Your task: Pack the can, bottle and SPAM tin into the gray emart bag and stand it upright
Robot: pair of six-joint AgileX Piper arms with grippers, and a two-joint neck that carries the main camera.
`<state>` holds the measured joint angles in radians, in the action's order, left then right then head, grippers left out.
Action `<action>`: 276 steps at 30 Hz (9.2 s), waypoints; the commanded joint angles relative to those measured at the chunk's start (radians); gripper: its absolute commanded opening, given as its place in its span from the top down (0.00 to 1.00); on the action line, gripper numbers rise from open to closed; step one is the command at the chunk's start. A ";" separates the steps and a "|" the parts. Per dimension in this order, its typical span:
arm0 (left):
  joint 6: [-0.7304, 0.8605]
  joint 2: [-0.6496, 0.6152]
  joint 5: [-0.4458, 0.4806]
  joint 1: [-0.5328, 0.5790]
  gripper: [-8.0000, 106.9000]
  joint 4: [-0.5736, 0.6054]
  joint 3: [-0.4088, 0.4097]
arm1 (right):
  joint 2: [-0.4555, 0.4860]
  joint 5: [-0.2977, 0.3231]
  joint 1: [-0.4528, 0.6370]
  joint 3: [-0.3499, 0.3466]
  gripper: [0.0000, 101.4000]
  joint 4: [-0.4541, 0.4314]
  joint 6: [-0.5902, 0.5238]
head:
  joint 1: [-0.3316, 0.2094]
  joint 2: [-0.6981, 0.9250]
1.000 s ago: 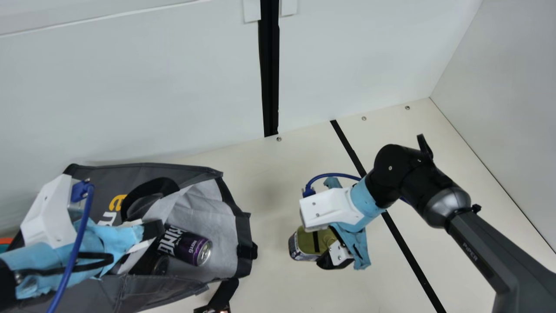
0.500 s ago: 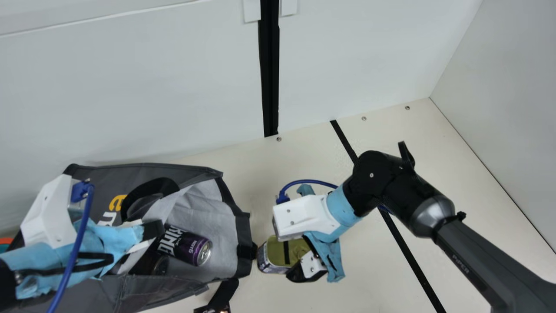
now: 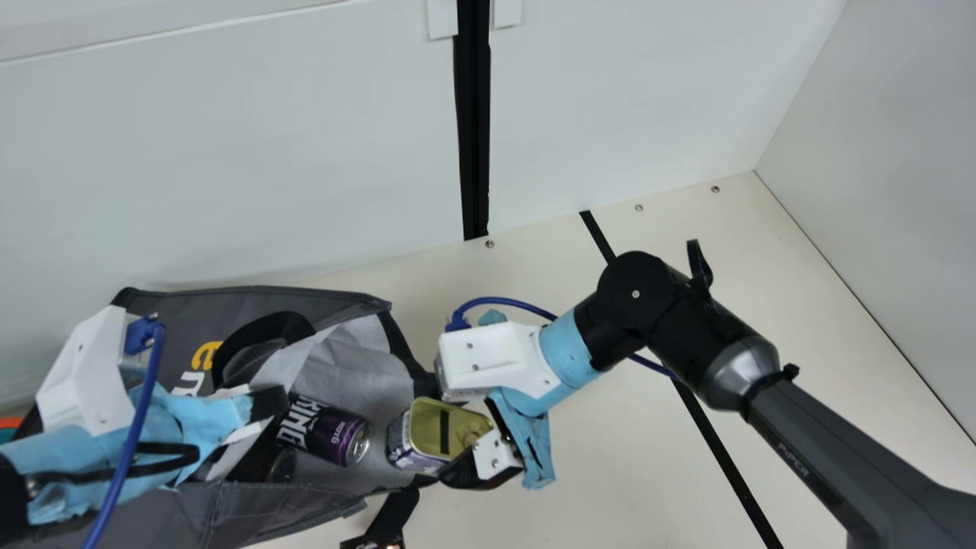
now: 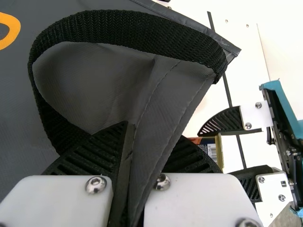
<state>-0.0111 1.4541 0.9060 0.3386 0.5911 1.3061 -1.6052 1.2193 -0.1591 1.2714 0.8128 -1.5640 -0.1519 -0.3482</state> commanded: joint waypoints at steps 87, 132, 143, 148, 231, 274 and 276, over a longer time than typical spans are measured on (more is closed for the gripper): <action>0.000 0.000 0.000 0.000 1.00 0.000 0.000 | -0.405 -0.084 -0.223 0.455 0.77 0.031 0.318 | -0.023 -0.001; 0.000 0.000 0.000 0.000 1.00 0.000 0.000 | -0.206 -0.130 -0.192 0.246 0.06 0.040 0.333 | -0.023 -0.001; 0.000 0.000 0.000 0.000 1.00 0.000 0.000 | -0.102 -0.141 -0.208 0.144 0.06 0.066 0.351 | -0.023 -0.001; 0.000 0.000 0.000 0.000 1.00 0.000 0.000 | -0.054 -0.141 -0.206 0.111 0.06 0.082 0.371 | -0.023 -0.001; 0.000 0.000 0.000 0.000 1.00 0.000 0.000 | 0.556 -0.087 0.429 -0.127 0.06 -0.319 0.760 | -0.023 -0.001; 0.000 0.000 0.000 0.000 1.00 0.000 0.000 | 0.697 0.001 0.384 -0.001 0.06 -0.910 1.334 | -0.023 -0.001; 0.000 0.000 0.000 0.000 1.00 0.000 0.000 | 0.696 0.001 0.394 0.006 0.06 -0.912 1.333 | -0.023 -0.001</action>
<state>-0.0111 1.4541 0.9060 0.3386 0.5911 1.3061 -0.9080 1.2217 0.2323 1.2753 -0.0973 -0.2303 -0.1519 -0.3482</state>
